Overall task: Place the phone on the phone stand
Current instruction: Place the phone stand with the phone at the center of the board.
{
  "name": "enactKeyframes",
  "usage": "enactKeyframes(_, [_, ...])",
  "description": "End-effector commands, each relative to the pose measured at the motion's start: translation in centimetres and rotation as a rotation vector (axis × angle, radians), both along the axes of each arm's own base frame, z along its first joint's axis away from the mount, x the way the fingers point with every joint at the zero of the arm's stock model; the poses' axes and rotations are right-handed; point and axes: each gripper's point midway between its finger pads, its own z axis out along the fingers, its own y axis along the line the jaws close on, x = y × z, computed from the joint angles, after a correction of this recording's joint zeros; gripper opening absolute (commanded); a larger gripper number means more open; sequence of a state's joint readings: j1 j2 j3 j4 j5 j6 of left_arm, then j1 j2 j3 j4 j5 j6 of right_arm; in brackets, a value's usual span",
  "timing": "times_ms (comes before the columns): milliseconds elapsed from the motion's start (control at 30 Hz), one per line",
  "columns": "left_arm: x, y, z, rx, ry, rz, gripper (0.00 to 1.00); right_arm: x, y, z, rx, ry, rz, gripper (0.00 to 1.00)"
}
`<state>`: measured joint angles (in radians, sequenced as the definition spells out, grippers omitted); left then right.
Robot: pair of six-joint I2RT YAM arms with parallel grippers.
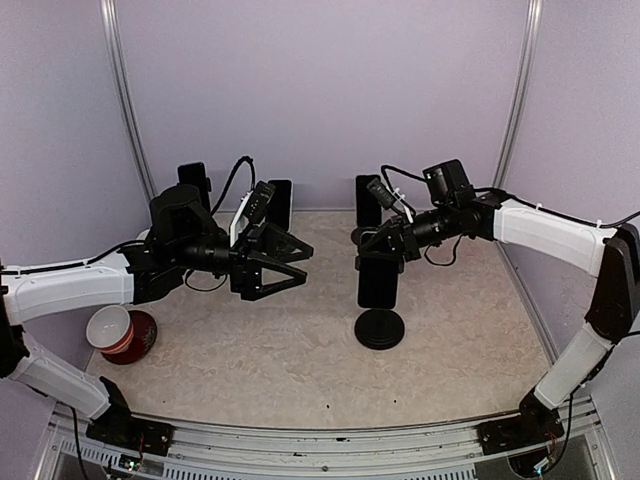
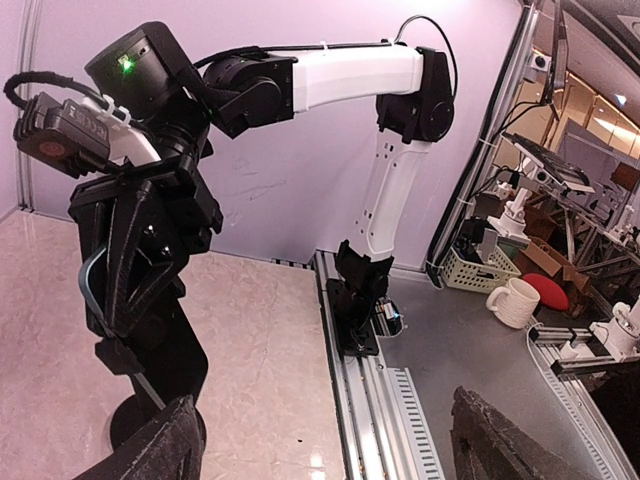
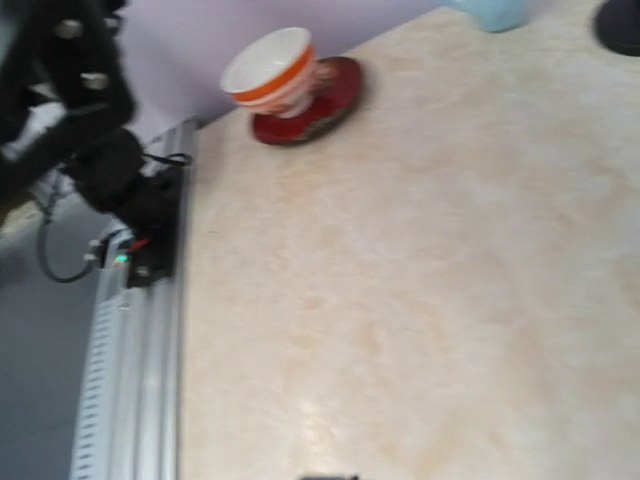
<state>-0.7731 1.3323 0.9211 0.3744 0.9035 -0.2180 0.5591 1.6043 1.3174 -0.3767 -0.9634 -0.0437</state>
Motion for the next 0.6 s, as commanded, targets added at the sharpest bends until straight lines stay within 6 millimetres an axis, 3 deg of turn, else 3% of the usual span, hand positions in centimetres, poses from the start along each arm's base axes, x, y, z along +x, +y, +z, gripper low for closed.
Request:
enactKeyframes(0, [0.1,0.4,1.8,-0.045,-0.054,0.015,0.84,1.1,-2.0,4.3,0.057,-0.146,-0.024,0.00])
enactKeyframes(300, [0.1,0.4,1.9,-0.047,-0.055,0.015,0.84,5.7,-6.1,4.5,0.088,-0.158,-0.117,0.00])
enactKeyframes(567, [0.1,0.5,1.9,-0.046,-0.058,0.019,0.84,6.9,-6.5,2.5,0.076,-0.129,-0.128,0.02])
